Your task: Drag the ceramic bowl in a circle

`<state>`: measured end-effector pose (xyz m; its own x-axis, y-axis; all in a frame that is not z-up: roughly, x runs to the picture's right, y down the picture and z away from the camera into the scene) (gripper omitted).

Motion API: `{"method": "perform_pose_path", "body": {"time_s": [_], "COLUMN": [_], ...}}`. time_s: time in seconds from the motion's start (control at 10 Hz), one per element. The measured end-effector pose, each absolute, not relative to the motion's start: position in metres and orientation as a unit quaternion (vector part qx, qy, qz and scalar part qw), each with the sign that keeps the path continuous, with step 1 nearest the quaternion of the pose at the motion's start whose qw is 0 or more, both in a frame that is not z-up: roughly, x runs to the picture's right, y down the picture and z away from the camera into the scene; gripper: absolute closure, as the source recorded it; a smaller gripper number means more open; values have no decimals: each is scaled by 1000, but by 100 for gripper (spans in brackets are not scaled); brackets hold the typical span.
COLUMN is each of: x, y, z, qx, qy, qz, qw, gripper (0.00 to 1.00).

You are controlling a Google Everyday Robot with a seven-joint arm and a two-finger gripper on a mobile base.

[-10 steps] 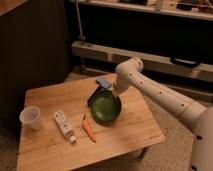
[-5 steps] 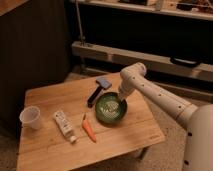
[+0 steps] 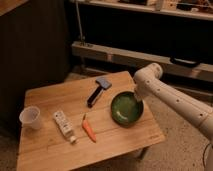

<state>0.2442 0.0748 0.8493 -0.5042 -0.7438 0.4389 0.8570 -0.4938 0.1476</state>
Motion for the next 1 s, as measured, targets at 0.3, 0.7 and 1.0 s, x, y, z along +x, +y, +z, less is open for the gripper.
{"method": "perform_pose_path", "body": {"time_s": [0.3, 0.7, 1.0], "x": [232, 151, 63], "y": [119, 149, 125], "z": [814, 783, 781], "qx": [-138, -73, -9], "qy": [-179, -196, -197], "qz": [-885, -929, -948], "qw": [406, 305, 251], "gripper": [100, 100, 100]}}
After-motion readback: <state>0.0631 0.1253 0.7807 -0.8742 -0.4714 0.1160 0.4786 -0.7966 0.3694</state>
